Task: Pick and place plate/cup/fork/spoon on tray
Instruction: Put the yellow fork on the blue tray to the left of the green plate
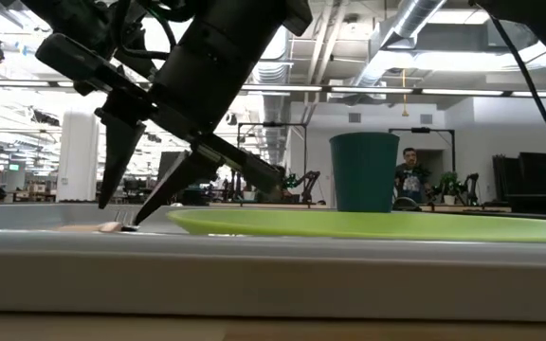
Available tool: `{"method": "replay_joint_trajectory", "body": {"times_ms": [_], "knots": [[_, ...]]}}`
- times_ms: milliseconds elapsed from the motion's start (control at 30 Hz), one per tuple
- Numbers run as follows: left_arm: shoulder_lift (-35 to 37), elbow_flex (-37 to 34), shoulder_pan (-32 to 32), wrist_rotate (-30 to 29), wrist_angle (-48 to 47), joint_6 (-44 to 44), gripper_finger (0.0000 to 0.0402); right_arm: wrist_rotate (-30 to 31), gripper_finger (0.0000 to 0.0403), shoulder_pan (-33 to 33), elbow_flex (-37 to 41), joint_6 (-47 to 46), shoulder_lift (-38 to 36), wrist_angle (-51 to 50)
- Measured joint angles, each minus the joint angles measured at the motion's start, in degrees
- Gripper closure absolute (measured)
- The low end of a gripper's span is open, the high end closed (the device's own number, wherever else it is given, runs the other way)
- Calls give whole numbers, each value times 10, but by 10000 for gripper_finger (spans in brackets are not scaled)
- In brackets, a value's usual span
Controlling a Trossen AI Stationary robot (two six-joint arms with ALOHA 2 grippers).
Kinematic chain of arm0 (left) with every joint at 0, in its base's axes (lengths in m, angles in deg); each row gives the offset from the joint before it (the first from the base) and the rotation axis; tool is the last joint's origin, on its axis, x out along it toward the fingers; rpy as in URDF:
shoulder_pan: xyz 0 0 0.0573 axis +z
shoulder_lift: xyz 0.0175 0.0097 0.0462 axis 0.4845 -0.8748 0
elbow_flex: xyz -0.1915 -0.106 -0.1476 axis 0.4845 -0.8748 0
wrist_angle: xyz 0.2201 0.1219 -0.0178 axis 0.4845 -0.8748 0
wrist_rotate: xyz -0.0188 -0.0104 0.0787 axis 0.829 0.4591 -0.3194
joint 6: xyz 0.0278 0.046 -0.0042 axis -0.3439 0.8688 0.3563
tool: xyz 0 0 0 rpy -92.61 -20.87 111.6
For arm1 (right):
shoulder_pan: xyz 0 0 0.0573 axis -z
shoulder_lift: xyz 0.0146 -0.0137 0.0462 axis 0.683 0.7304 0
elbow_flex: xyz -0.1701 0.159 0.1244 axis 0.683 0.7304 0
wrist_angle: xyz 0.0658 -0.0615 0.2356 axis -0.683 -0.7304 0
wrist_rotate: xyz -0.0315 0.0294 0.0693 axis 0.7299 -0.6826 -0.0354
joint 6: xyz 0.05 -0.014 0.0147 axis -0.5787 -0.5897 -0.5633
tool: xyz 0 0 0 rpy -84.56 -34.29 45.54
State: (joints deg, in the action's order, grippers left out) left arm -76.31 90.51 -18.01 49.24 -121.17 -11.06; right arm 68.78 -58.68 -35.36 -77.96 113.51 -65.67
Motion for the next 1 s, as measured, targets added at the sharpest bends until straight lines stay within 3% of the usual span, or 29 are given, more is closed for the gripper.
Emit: {"method": "replay_joint_trajectory", "body": {"times_ms": [233,367,667,900,1000], "knots": [[0,0,0,28,-68,0,148,15,247,-4,-9,72,-63,-67],[0,-8,-7,79,-86,-5,148,45,255,-28,-9,92,-105,-177],[0,-116,-62,110,-37,-106,148,96,274,-115,-8,-95,-157,-478],[-1,-168,-122,181,71,-188,149,109,275,-147,-8,-181,-160,-533],[-1,-161,-158,177,87,-210,167,111,275,-149,-8,-181,-159,-535]]}}
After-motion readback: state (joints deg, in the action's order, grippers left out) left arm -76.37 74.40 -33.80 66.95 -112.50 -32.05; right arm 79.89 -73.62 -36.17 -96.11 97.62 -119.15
